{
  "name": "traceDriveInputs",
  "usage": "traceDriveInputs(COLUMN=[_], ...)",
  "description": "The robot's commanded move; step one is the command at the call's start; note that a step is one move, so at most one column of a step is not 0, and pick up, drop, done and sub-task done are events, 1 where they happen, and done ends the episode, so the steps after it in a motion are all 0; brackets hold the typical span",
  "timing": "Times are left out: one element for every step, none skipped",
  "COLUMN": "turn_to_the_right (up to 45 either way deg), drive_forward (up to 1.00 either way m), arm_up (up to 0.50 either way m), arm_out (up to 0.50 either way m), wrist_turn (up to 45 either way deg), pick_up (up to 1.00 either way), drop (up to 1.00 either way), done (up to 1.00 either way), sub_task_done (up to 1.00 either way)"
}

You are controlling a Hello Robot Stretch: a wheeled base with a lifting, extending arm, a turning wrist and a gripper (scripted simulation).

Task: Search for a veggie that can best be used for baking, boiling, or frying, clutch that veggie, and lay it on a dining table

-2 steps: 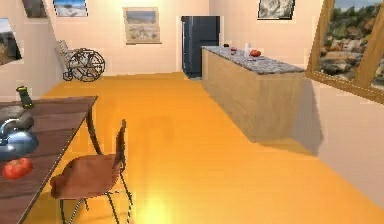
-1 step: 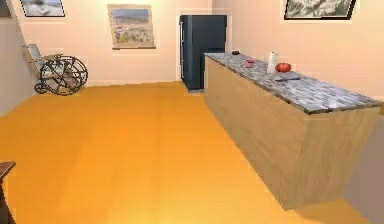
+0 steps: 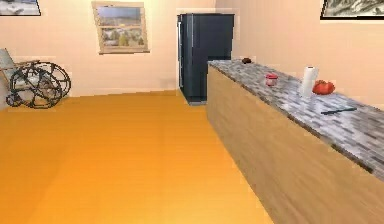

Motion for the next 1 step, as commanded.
traceDriveInputs(turn_to_the_right=[-6.0], drive_forward=[0.0], arm_up=[0.0], arm_out=[0.0], wrist_turn=[0.0], pick_up=[0.0], drop=[0.0], done=[0.0], sub_task_done=[0.0])
